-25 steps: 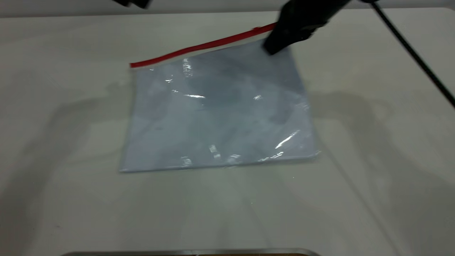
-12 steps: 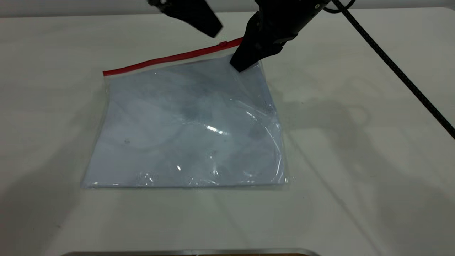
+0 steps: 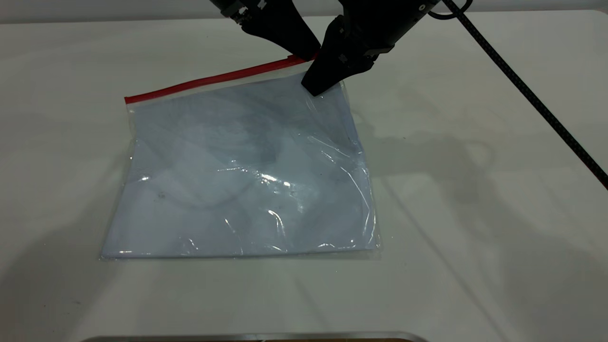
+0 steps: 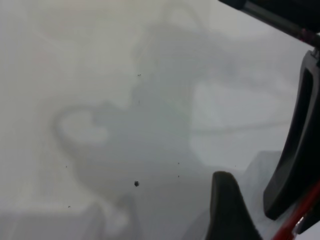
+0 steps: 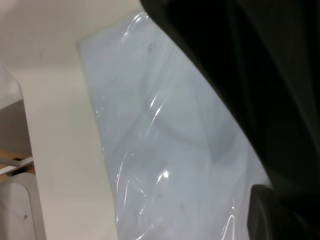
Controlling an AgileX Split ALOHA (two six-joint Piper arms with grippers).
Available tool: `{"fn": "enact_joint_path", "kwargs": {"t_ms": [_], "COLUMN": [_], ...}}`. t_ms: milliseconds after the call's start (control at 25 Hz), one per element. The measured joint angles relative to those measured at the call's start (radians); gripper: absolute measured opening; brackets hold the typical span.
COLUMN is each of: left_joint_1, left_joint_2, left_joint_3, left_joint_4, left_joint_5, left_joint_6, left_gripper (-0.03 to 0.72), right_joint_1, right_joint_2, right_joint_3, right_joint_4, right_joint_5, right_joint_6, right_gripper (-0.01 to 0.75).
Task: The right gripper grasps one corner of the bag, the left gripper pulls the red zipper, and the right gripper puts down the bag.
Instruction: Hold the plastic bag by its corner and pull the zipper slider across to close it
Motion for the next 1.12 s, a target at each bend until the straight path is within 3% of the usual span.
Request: {"fn": "enact_joint_path", "kwargs": {"t_ms": [520, 880, 1120], "left_joint_1": [0.000, 0.000, 0.000], "left_joint_2": [0.004, 0.005, 0.005], "left_joint_3": [0.000, 0.000, -0.002], "left_joint_4": [0.010, 0.039, 0.035], "left_joint_5": [0.016, 0.019, 0.023], "left_joint_6": [0.002, 0.005, 0.007], "left_gripper": [0.324, 0.287, 0.200], "right_joint_1": [-0.001, -0.001, -0.001], "right_joint_2": [0.000, -0.011, -0.017], "right_joint_3": [0.000, 0.000, 0.001], "right_joint_4": [0.004, 0.003, -0.003], "right_joint_5": [0.000, 0.008, 0.003], "right_joint_6": [0.000, 0.000, 0.000], "right_gripper": [0.034, 0.034, 0.034]}}
